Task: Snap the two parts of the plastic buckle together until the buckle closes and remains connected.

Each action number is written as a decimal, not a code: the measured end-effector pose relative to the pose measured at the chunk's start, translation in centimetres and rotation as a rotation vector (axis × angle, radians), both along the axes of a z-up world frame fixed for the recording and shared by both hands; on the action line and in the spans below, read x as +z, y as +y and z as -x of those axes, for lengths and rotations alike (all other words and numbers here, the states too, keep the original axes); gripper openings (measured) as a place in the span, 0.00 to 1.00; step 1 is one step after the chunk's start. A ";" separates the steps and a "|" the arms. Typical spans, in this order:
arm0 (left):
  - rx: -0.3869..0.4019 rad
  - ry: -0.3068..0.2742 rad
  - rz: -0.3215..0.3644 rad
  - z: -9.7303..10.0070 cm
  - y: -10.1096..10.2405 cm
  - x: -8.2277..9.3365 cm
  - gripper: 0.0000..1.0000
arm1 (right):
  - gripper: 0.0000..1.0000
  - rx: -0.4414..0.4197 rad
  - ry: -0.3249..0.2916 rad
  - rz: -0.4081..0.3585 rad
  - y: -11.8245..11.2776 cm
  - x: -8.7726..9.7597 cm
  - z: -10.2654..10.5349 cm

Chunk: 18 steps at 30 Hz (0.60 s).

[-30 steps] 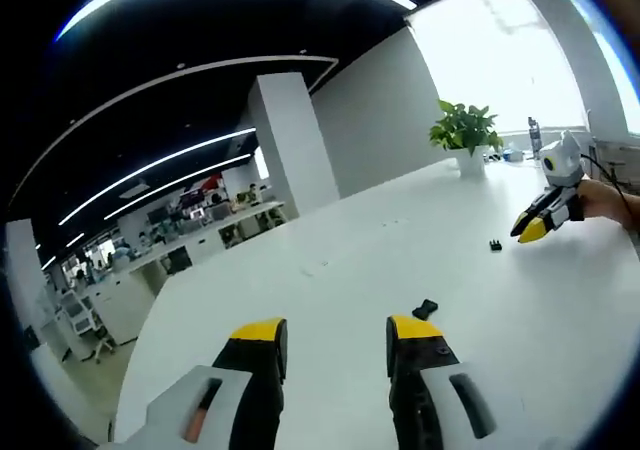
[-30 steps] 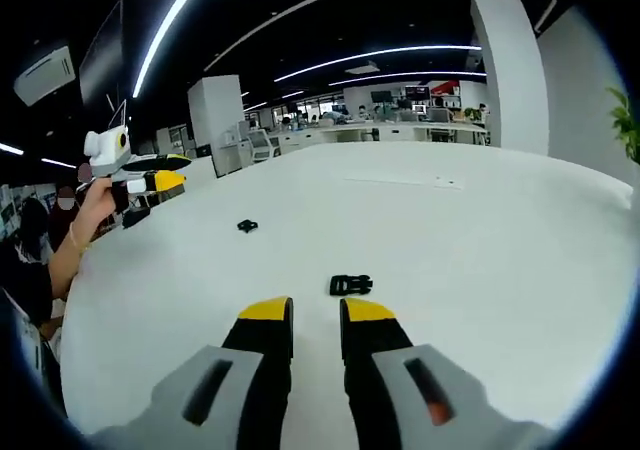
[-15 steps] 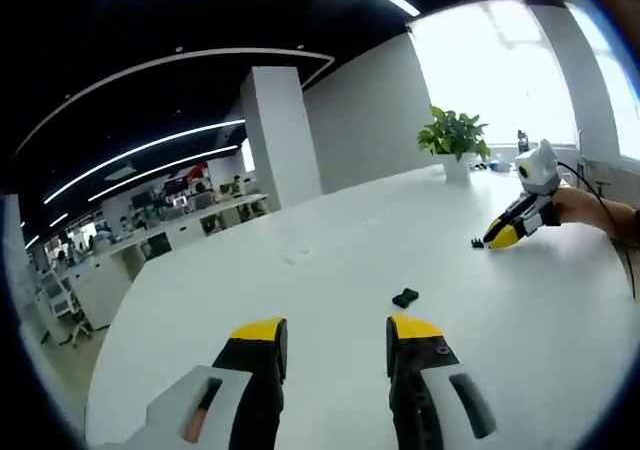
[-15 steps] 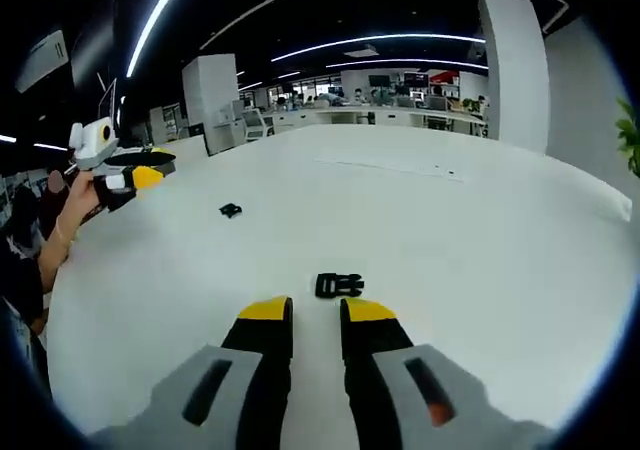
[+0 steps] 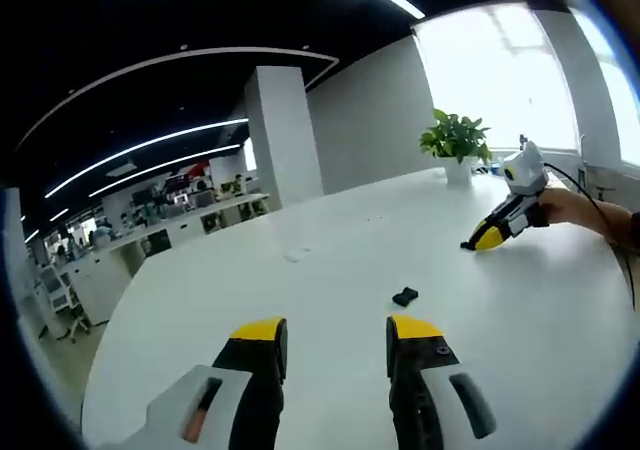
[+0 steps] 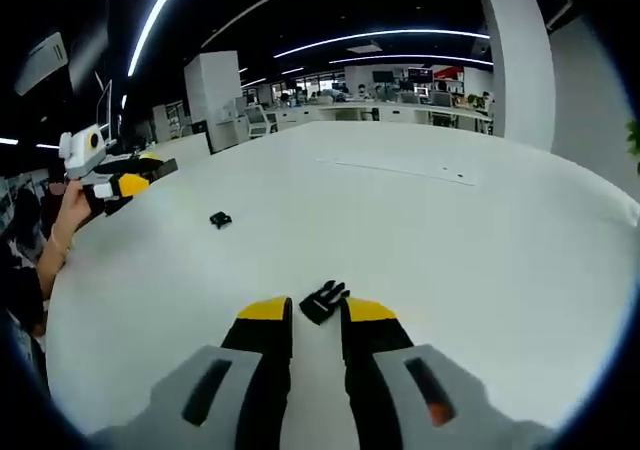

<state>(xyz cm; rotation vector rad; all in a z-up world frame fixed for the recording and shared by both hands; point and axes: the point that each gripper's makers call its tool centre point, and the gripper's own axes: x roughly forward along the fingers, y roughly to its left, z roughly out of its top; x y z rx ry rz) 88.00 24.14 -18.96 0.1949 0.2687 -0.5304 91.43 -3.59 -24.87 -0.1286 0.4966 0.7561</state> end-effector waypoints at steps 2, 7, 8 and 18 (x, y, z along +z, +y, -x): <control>0.002 0.004 0.000 0.0 0.1 -0.2 0.40 | 0.20 0.007 0.005 -0.007 0.4 -0.1 -0.2; 0.006 0.011 -0.004 0.1 0.2 -0.5 0.40 | 0.19 0.030 -0.017 -0.027 1.2 -0.3 -0.2; 0.006 0.012 -0.005 0.1 0.2 -0.6 0.40 | 0.19 0.033 -0.029 -0.030 1.2 -0.4 -0.2; -0.035 0.050 -0.027 0.4 -1.2 -2.6 0.40 | 0.15 0.102 -0.126 0.021 1.5 -0.4 0.3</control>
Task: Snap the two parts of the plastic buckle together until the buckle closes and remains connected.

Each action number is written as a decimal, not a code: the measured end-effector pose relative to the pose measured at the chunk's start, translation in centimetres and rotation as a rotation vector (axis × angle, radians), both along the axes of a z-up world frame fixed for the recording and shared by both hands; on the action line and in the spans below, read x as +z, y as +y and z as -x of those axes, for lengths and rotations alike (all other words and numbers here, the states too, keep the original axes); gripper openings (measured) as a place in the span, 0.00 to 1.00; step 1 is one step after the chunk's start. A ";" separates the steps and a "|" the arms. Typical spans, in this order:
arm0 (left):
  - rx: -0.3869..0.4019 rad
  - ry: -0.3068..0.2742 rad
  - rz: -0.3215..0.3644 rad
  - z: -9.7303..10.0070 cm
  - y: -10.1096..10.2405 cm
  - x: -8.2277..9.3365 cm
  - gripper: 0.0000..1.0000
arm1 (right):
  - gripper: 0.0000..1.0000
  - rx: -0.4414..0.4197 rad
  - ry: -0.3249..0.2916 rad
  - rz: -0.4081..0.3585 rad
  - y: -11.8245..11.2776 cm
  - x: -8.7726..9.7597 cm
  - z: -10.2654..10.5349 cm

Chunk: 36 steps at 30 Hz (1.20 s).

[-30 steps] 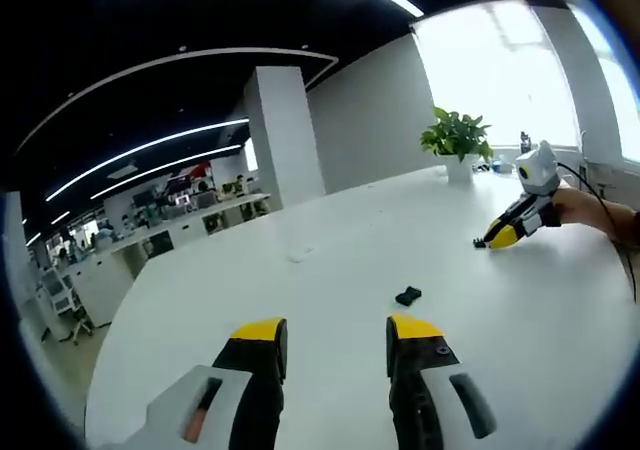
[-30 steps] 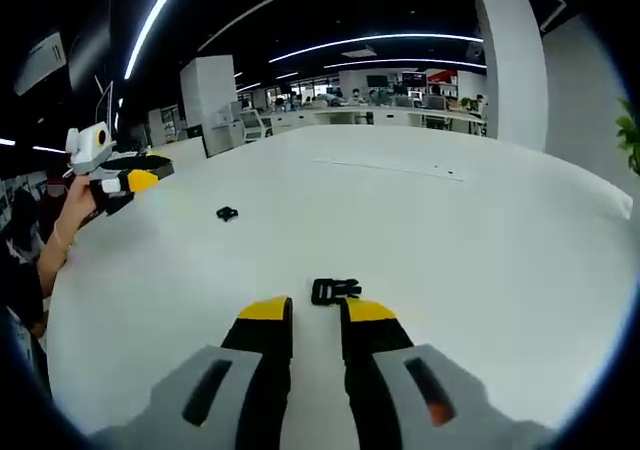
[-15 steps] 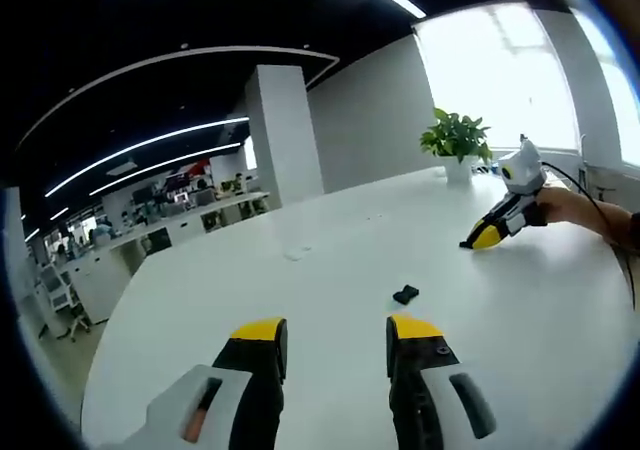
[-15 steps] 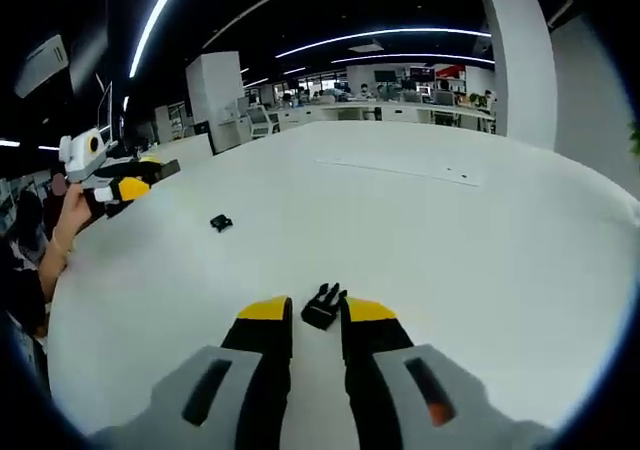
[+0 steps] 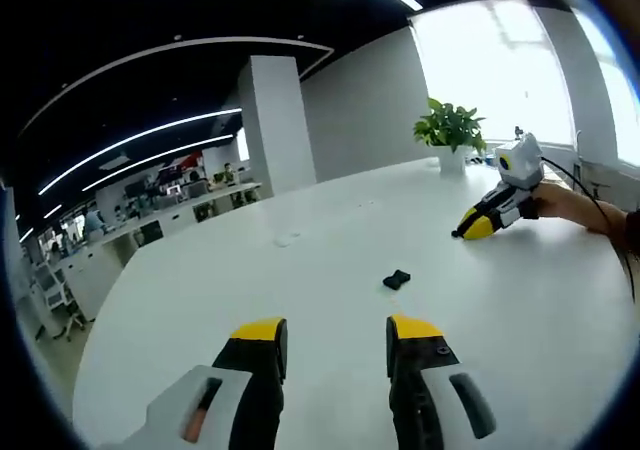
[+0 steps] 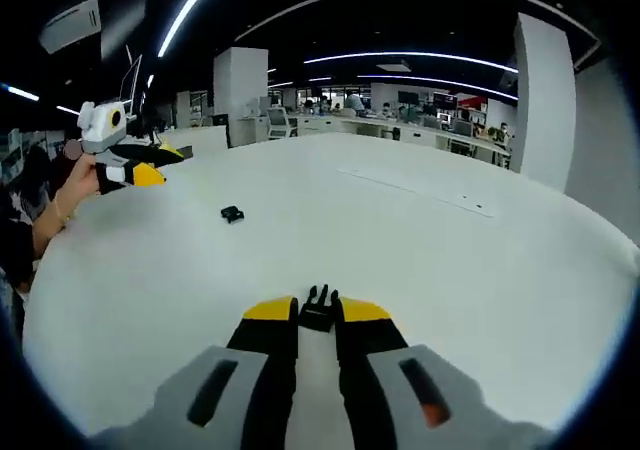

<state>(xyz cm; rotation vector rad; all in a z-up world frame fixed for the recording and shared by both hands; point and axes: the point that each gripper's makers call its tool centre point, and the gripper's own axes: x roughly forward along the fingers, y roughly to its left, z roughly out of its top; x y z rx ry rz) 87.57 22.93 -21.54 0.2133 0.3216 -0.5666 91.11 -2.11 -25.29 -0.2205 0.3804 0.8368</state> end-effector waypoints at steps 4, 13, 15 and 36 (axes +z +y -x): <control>-0.044 -0.011 -0.003 0.3 -0.8 0.0 0.40 | 0.15 0.002 -0.002 -0.023 -0.2 0.0 0.1; -0.124 0.005 0.098 0.7 -2.2 -0.5 0.36 | 0.15 -0.033 -0.041 -0.113 -1.4 1.3 -0.5; -0.131 0.007 0.141 0.8 -2.4 -0.2 0.32 | 0.15 -0.030 -0.047 -0.140 -1.3 1.9 -0.4; -0.147 0.046 0.173 0.3 -2.1 -1.5 0.30 | 0.15 -0.016 0.011 -0.237 -1.0 1.8 -0.1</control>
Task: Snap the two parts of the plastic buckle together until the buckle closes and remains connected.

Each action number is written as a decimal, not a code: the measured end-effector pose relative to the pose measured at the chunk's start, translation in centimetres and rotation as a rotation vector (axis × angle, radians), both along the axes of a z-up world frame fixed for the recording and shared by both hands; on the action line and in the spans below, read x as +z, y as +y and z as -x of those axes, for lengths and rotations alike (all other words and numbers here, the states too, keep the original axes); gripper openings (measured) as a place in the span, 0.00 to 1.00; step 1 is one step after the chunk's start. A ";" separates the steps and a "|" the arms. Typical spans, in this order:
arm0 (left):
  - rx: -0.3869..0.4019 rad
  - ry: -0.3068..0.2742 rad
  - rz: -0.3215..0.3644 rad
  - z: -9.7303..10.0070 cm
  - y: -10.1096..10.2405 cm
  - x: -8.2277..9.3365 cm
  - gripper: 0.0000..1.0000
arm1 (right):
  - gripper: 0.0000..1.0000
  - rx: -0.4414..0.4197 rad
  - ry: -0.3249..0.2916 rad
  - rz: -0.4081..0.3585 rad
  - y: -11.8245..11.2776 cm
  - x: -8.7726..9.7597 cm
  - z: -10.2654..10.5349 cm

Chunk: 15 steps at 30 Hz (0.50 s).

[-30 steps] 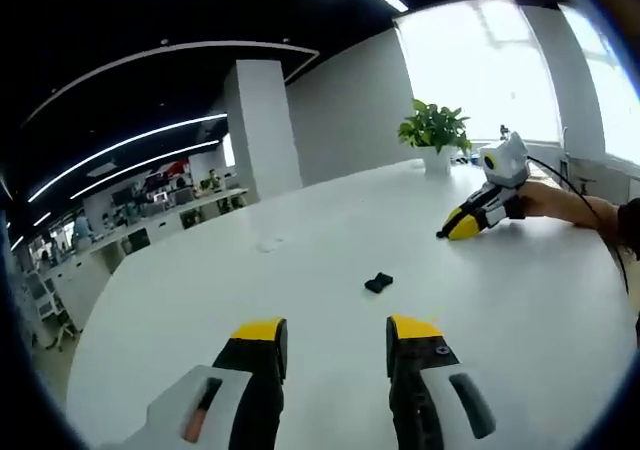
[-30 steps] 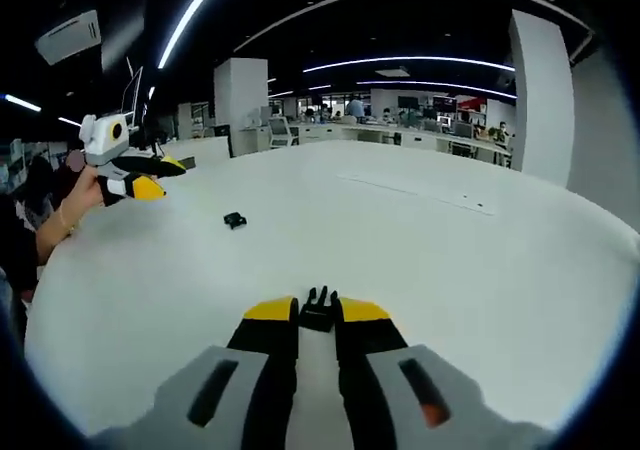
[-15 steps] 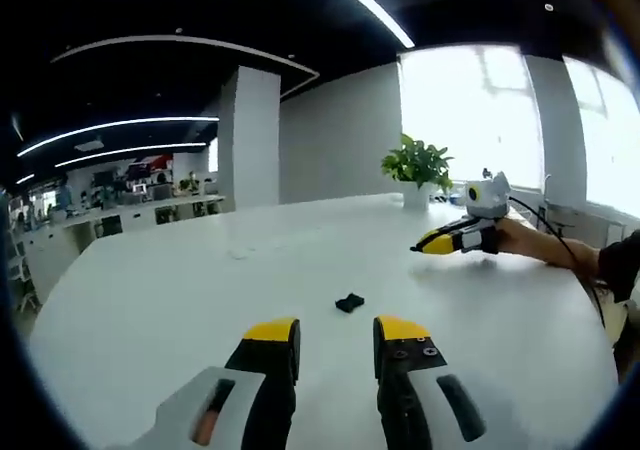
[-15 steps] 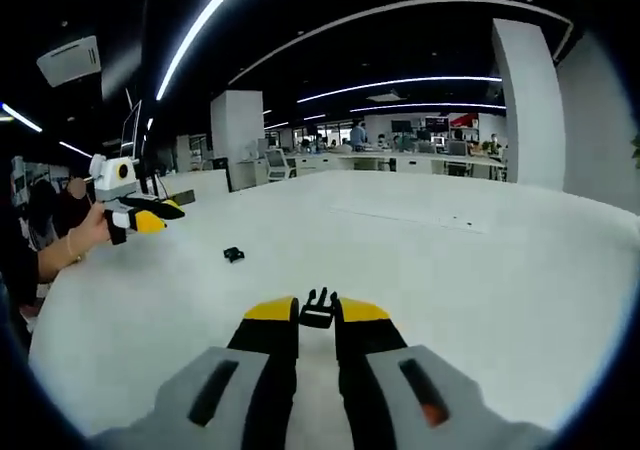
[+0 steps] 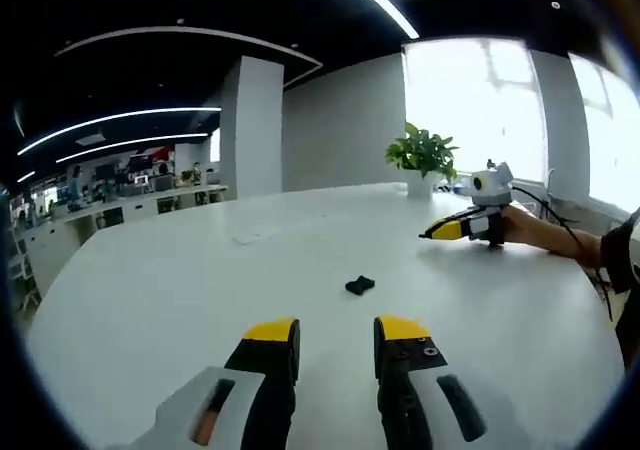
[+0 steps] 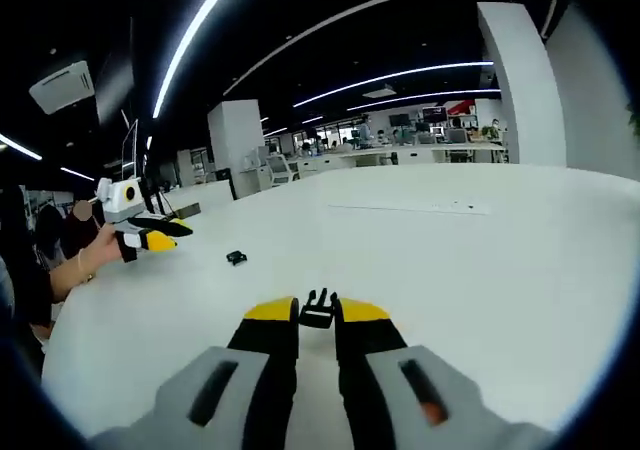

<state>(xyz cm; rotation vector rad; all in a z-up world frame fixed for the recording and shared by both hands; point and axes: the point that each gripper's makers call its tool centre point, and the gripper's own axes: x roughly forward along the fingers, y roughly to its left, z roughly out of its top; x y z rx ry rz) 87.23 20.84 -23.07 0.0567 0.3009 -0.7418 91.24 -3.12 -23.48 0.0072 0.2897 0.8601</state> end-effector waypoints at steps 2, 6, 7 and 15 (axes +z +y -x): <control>-0.009 -0.016 -0.010 0.1 -0.2 0.2 0.30 | 0.15 0.019 0.000 -0.022 0.5 0.3 0.4; -0.024 -0.052 -0.018 -0.2 -0.7 0.6 0.29 | 0.15 0.023 -0.003 -0.047 0.8 0.7 0.6; -0.027 -0.060 -0.026 -0.6 -1.0 0.7 0.29 | 0.15 0.028 -0.005 -0.044 1.0 0.6 0.8; -0.147 -0.031 -0.085 -3.6 -4.0 1.2 0.29 | 0.15 0.038 -0.013 -0.029 1.3 0.3 1.5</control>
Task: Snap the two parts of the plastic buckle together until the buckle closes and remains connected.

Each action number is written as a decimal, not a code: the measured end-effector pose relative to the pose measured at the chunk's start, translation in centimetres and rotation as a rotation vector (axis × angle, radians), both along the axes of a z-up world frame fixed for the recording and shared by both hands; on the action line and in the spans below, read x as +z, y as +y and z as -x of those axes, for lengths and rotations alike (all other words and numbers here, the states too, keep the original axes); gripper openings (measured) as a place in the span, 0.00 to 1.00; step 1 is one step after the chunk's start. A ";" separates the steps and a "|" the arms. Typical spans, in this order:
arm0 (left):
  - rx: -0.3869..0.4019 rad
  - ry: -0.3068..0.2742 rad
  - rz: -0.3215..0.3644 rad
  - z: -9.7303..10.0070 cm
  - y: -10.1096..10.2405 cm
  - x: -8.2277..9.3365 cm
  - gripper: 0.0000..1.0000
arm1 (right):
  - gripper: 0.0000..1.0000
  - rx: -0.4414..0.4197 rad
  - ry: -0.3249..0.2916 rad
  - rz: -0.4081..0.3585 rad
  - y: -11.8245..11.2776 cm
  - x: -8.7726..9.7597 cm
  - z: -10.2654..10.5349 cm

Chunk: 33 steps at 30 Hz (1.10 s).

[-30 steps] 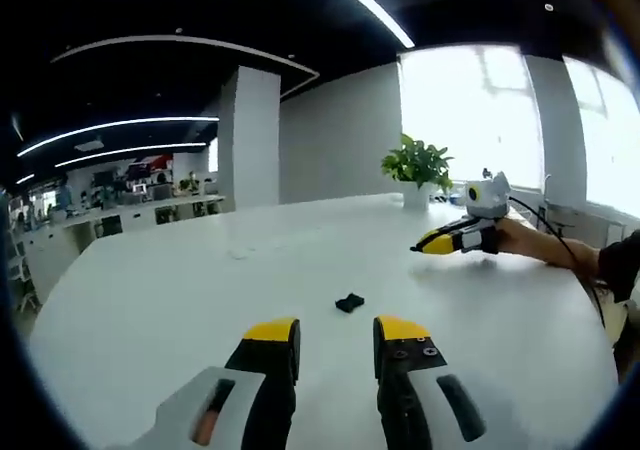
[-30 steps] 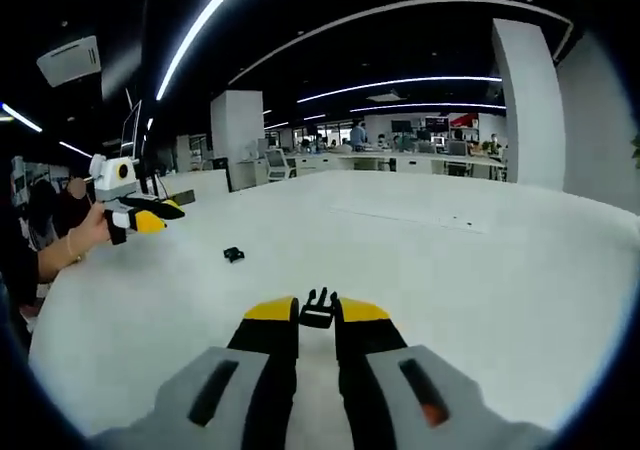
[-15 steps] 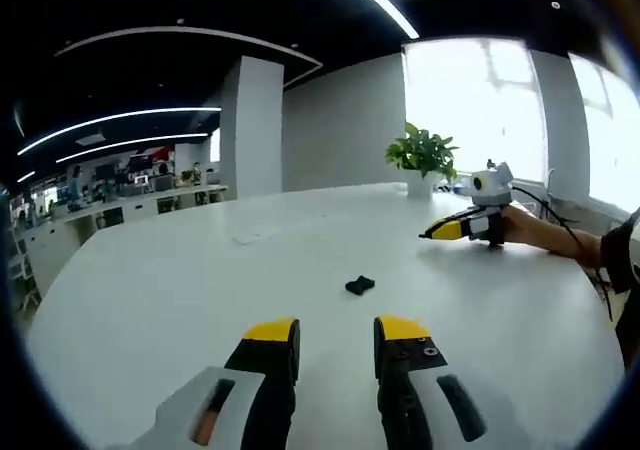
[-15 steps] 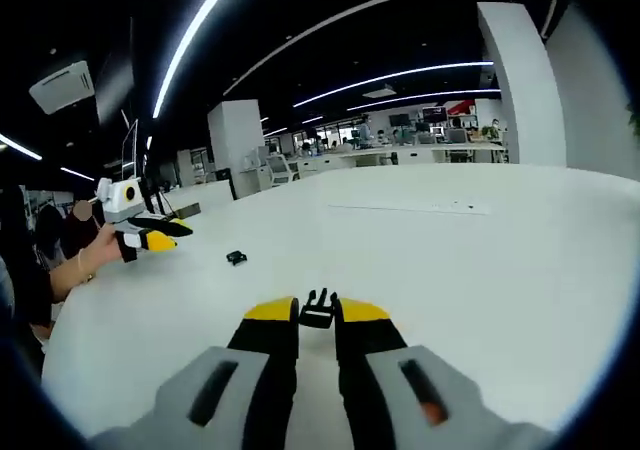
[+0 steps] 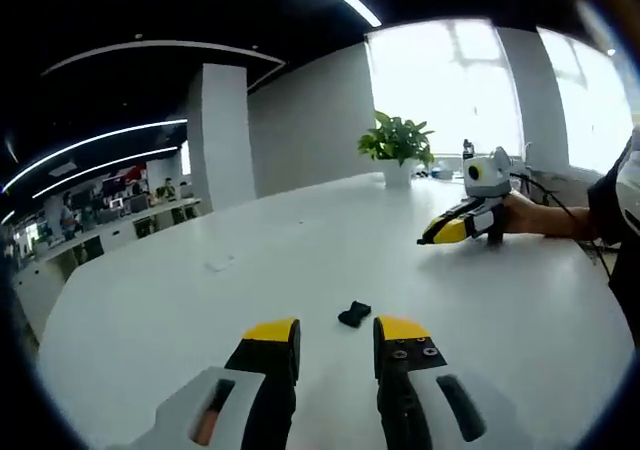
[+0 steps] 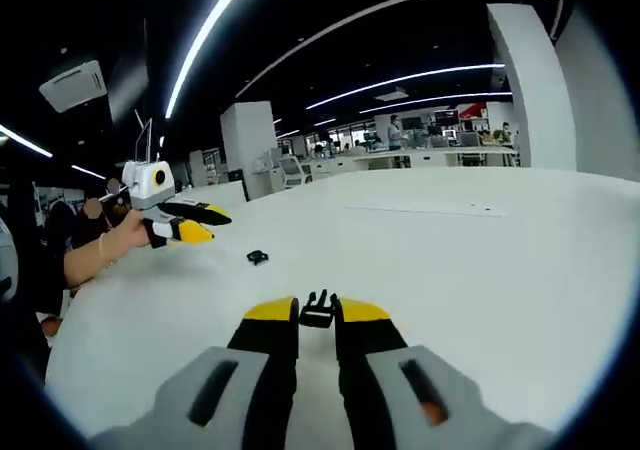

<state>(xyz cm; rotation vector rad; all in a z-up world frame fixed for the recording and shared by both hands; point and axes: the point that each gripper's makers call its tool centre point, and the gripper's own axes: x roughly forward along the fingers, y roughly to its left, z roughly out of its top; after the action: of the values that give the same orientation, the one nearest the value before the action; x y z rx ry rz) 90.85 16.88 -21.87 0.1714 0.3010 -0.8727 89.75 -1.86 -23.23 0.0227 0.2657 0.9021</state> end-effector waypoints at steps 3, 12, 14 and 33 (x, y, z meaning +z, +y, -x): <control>-0.045 0.014 -0.017 -0.6 -1.2 -0.4 0.29 | 0.15 -0.004 0.004 -0.021 -0.3 0.2 0.2; -0.118 0.087 -0.023 -0.3 -3.1 -3.2 0.29 | 0.03 -0.006 -0.017 -0.014 -0.3 0.4 0.0; -0.119 0.082 -0.032 -0.4 -3.1 -3.3 0.29 | 0.02 -0.006 -0.021 -0.013 -0.3 0.4 0.0; -0.167 0.120 -0.032 -2.0 -4.4 -3.9 0.28 | 0.07 -0.079 -0.004 -0.024 -3.3 0.6 -2.0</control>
<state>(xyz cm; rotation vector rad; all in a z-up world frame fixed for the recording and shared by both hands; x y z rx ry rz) 92.85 12.53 -25.77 0.1762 0.4174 -1.0456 91.77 -5.15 -22.58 0.0535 0.2485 0.8262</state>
